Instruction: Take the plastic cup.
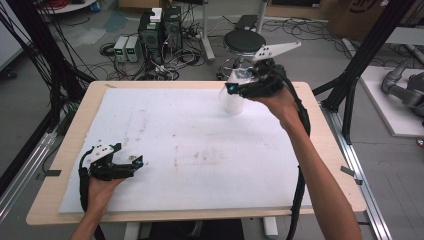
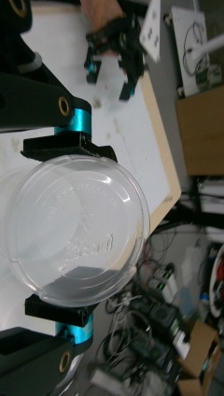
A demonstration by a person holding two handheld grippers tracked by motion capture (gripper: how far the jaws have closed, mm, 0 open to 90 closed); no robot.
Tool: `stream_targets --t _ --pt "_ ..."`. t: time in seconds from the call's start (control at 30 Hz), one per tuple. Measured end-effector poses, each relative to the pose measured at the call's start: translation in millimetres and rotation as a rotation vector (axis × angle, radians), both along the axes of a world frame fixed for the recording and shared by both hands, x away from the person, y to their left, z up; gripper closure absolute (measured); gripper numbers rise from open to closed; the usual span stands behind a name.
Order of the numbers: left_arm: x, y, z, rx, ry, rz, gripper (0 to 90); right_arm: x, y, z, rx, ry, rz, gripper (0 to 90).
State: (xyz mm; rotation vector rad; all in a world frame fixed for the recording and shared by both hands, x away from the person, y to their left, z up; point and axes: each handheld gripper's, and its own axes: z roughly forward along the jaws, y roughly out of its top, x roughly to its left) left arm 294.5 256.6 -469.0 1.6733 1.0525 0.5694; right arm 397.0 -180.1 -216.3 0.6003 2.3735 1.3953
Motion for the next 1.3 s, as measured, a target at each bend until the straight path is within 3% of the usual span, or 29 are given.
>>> stream_targets --t 0.2,0.4,0.6,0.87,1.3 --pt "0.1 -0.2 0.0 -0.001 -0.001 -0.001 1.9 -29.6 6.5 -20.7 0.054 -0.019 0.083 40.5" --pt "0.0 -0.2 0.0 -0.001 -0.001 -0.001 1.9 -54.5 8.1 -58.8 0.104 -0.03 0.126 40.5" --pt "0.7 -0.4 0.1 0.004 0.007 0.001 1.9 -68.2 15.0 -89.3 0.109 -0.015 0.176 40.5" --pt "0.7 -0.9 0.1 0.006 0.008 0.001 1.9 -80.5 23.5 -105.8 0.153 -0.024 0.249 40.5" --pt "0.8 -1.5 0.3 0.016 0.01 0.005 1.9 -75.9 28.3 -113.6 0.166 -0.002 0.257 40.5"
